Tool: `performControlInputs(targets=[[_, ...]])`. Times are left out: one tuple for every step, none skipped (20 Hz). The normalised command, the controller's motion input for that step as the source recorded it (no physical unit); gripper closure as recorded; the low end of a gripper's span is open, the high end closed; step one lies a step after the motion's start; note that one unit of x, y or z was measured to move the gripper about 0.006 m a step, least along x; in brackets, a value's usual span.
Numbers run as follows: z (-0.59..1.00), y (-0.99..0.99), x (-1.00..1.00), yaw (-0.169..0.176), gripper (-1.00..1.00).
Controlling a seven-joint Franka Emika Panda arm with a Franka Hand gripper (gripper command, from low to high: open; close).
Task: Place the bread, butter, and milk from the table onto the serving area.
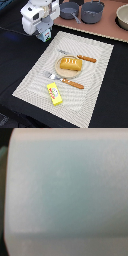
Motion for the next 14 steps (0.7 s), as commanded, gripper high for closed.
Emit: performControlInputs(targets=[[-0.16,0.09,-0.21,-0.003,1.00],[-0.03,0.13,-0.12,0.000,1.00],[0.24,0.15,-0.09,0.000,1.00],[0.83,0.12,-0.10,0.000,1.00],[1.00,0.14,-0.06,-0.014,1.00],[1.00,0.16,-0.10,-0.002,1.00],[1.00,0.19,-0.09,-0.011,1.00],[1.00,0.23,0.00,-0.020,1.00],[1.00,0.26,0.32,-0.033,1.00],[1.00,0.31,0.49,-0.038,1.00],[1.00,0.32,0.73,-0.038,1.00],[1.00,0.29,0.80,-0.045,1.00],[1.00,0.18,0.82,-0.051,1.00],[1.00,0.15,0.93,-0.054,1.00]])
